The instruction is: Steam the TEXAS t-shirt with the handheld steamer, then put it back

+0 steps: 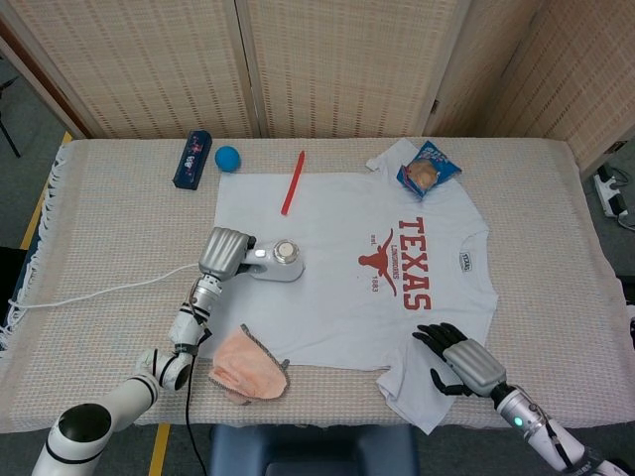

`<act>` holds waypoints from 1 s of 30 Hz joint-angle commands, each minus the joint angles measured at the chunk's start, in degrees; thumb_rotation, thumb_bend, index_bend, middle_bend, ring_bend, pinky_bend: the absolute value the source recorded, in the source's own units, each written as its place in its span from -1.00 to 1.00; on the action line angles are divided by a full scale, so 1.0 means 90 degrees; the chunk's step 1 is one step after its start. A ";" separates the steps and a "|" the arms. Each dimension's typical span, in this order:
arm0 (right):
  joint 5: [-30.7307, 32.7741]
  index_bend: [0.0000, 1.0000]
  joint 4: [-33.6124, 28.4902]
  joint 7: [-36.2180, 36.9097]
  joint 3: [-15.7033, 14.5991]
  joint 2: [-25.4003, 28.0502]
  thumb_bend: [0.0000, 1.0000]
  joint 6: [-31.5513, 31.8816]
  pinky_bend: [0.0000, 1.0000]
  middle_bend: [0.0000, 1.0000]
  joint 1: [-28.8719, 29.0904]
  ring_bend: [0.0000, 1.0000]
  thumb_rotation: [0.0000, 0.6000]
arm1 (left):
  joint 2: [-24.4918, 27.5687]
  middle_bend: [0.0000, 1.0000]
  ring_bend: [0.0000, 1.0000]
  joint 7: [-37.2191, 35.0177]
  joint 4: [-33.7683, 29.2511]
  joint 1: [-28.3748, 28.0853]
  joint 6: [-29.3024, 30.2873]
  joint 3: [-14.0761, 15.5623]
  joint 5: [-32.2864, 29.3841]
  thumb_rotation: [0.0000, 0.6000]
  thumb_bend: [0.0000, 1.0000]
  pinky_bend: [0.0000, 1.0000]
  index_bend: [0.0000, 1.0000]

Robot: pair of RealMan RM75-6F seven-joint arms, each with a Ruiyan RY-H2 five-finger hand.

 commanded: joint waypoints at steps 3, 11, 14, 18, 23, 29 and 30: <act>0.0000 -1.00 -0.0004 0.0001 0.0016 -0.0011 0.29 -0.0010 -1.00 -0.96 0.0014 -1.00 0.04 | 0.0026 0.91 0.65 -0.0360 -0.0170 0.0182 0.0531 0.0548 0.0573 1.00 -0.27 0.56 0.68; -0.0035 -1.00 -0.0076 -0.0049 0.0027 -0.0024 0.30 0.0041 -1.00 -0.96 0.0009 -1.00 0.04 | 0.0101 0.91 0.65 -0.0190 -0.0950 0.0227 0.1148 0.1096 0.1268 1.00 -0.27 0.56 0.67; -0.0055 -1.00 -0.0111 -0.0076 0.0008 0.0007 0.29 0.0086 -1.00 -0.96 -0.0017 -1.00 0.04 | 0.0120 0.91 0.64 0.0030 -0.1283 0.0192 0.1231 0.1224 0.1457 1.00 -0.27 0.56 0.67; -0.0050 -1.00 -0.0117 -0.0073 -0.0020 0.0039 0.30 0.0132 -1.00 -0.96 -0.0066 -1.00 0.05 | 0.0182 0.91 0.64 0.0239 -0.1759 0.0171 0.1313 0.1317 0.1623 1.00 -0.27 0.56 0.67; -0.0052 -1.00 -0.0013 -0.0007 -0.0083 -0.0018 0.30 0.0084 -1.00 -0.96 -0.0102 -1.00 0.05 | 0.0383 0.90 0.63 0.0397 -0.2377 0.0169 0.1454 0.1184 0.1634 1.00 -0.27 0.56 0.67; -0.0105 -1.00 0.0172 0.0057 -0.0154 -0.0130 0.29 0.0035 -1.00 -0.96 -0.0122 -1.00 0.06 | 0.0857 0.90 0.63 0.0472 -0.2850 0.0224 0.1570 0.0640 0.1237 1.00 -0.27 0.56 0.67; -0.0111 -1.00 0.0195 0.0061 -0.0157 -0.0137 0.29 0.0047 -1.00 -0.96 -0.0129 -1.00 0.06 | 0.0947 0.90 0.63 0.0473 -0.2884 0.0251 0.1576 0.0541 0.1135 1.00 -0.27 0.56 0.67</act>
